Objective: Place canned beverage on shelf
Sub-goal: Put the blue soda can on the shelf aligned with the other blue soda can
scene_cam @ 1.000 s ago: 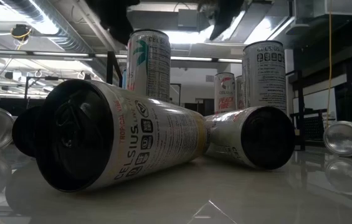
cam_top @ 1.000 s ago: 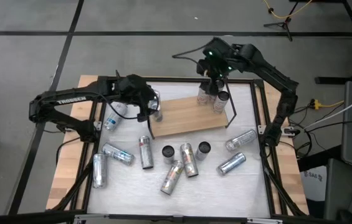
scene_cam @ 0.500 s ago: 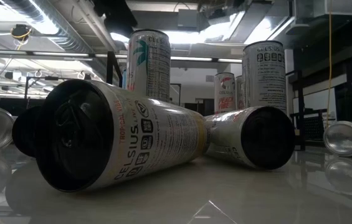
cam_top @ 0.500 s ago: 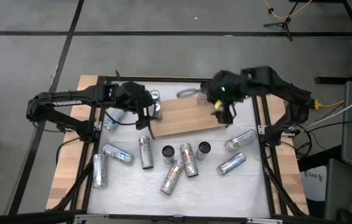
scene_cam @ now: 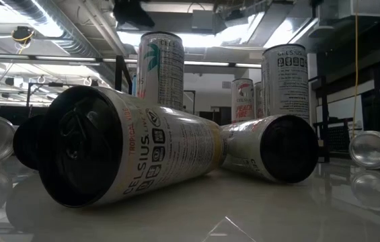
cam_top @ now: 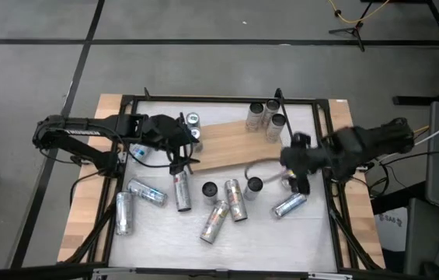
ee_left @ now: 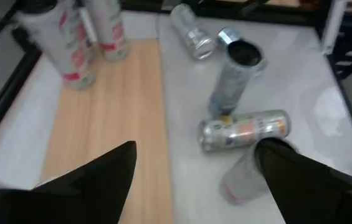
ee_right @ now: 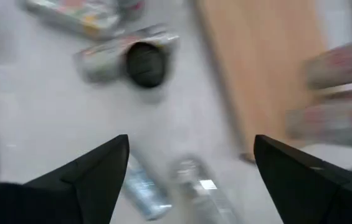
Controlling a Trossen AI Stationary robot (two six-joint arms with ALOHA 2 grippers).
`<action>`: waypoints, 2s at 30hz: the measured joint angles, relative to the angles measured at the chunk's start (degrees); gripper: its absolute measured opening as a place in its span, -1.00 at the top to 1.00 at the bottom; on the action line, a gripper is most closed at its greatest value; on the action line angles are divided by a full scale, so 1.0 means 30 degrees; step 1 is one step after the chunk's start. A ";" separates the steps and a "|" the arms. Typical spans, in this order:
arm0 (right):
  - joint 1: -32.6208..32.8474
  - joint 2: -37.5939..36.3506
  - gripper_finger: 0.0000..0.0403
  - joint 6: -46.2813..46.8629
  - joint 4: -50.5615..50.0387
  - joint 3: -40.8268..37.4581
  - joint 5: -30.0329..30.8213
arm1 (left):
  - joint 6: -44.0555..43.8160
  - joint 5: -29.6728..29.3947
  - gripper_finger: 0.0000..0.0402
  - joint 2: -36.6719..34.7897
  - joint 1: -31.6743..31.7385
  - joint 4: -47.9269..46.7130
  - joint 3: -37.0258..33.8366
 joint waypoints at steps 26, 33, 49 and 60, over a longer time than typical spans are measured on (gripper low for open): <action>0.7215 -0.0862 -0.69 0.6241 0.9332 -1.1183 0.0177 | -0.1517 -0.3534 -0.64 0.0032 -0.3531 0.1095 -0.0007; 0.7215 -0.0862 -0.69 0.6237 0.9497 -1.1986 -0.0146 | -0.1855 -0.3526 -0.64 0.0032 -0.3562 0.1095 -0.0013; 0.7215 -0.0862 -0.69 0.4385 0.9956 -1.2010 -0.1213 | -0.2454 -0.3520 -0.64 0.0032 -0.3562 0.1095 -0.0022; 0.7215 -0.0840 -0.69 0.3217 0.8097 -1.2002 -0.0180 | -0.2962 -0.3519 -0.64 0.0032 -0.3562 0.1088 -0.0022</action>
